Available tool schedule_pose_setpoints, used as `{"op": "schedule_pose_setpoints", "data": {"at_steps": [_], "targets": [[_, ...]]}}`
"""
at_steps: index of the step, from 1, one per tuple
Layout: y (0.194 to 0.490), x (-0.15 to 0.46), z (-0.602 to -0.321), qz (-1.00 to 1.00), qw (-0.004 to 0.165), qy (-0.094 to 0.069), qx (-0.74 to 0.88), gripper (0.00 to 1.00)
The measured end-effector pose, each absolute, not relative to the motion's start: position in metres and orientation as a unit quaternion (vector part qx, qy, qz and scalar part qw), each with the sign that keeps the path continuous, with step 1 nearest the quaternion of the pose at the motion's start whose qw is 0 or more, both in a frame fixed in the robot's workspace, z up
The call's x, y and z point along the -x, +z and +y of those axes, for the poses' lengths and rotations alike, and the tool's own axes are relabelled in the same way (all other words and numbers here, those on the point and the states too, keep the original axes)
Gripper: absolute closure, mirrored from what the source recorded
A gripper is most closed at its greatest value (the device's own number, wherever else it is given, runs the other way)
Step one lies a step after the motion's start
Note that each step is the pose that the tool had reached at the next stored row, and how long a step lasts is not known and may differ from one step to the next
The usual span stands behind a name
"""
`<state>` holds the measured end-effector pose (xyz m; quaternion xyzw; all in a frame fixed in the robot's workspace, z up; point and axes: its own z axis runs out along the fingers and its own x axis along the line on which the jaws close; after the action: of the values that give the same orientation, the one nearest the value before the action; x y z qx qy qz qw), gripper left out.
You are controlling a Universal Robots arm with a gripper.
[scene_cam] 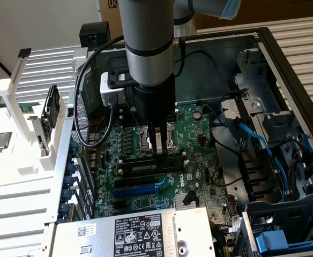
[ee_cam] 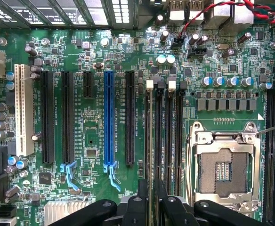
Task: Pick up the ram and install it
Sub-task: 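Insert the ram into the slot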
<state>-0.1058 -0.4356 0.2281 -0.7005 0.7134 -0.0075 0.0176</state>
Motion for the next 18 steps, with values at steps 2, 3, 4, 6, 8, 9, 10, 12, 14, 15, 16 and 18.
{"op": "schedule_pose_setpoints", "data": {"at_steps": [2, 3, 4, 6, 8, 9, 10, 12, 14, 15, 16, 18], "targets": [[0.228, 0.106, -0.436, 0.713, 0.018, -0.007, 0.701, 0.80], [0.228, 0.106, -0.436, 0.713, 0.018, -0.007, 0.701, 0.80], [0.228, 0.106, -0.436, 0.713, 0.018, -0.007, 0.701, 0.80], [0.228, 0.106, -0.436, 0.713, 0.018, -0.007, 0.701, 0.80], [0.228, 0.106, -0.436, 0.713, 0.018, -0.007, 0.701, 0.80], [0.229, 0.106, -0.436, 0.713, 0.018, -0.007, 0.701, 0.80], [0.231, 0.106, -0.436, 0.713, 0.018, -0.007, 0.701, 0.80], [0.234, 0.106, -0.436, 0.713, 0.018, -0.007, 0.701, 0.80], [0.237, 0.106, -0.436, 0.713, 0.018, -0.007, 0.701, 0.80], [0.240, 0.106, -0.436, 0.713, 0.018, -0.007, 0.701, 0.80], [0.241, 0.106, -0.436, 0.713, 0.018, -0.007, 0.701, 0.80], [0.245, 0.109, -0.436, 0.713, 0.018, -0.008, 0.701, 0.80]]}}
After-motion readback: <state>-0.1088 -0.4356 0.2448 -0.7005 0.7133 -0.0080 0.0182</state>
